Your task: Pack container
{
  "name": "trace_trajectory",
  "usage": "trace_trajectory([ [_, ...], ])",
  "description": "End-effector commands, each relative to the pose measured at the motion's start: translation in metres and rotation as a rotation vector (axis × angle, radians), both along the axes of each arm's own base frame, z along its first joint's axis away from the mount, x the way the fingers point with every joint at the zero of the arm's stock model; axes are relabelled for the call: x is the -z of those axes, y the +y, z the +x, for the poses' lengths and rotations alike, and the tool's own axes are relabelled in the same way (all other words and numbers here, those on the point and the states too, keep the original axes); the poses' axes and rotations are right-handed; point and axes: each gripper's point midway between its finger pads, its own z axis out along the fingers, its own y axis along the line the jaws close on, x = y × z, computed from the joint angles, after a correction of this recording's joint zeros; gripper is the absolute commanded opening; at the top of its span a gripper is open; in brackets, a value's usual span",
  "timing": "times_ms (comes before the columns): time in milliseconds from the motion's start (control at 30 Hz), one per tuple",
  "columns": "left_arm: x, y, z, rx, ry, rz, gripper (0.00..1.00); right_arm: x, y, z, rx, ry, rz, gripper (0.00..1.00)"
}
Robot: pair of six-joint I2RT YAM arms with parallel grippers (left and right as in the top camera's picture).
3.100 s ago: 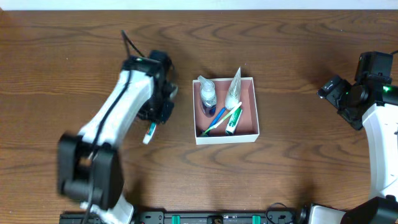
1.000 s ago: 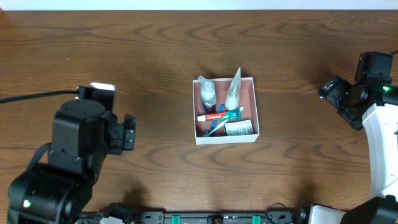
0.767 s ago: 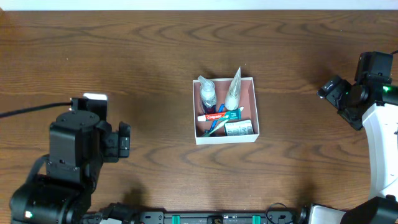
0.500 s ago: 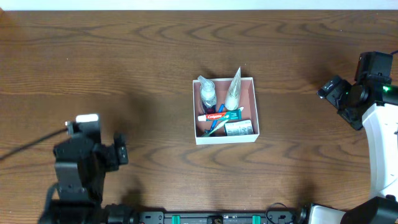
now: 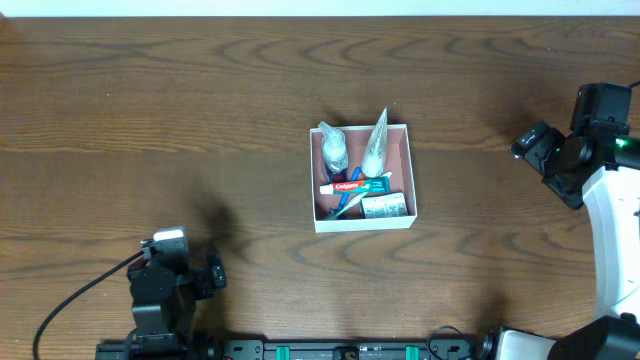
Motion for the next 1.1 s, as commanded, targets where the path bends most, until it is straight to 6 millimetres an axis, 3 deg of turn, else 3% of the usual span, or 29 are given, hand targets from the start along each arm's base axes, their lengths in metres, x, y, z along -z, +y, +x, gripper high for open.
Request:
trace_trajectory([
  [0,0.015,-0.005,0.003,0.021,-0.014,-0.026,0.98,-0.003,-0.002,0.000,-0.008,-0.004,-0.012,0.99],
  [267,0.034,-0.007,0.007,0.017,-0.026,-0.049,0.98,-0.003,-0.002,0.000,-0.008,-0.004,-0.012,0.99],
  [1067,0.034,-0.007,0.007,0.017,-0.026,-0.049,0.98,-0.003,-0.003,0.000,-0.008,-0.004,-0.012,0.99],
])
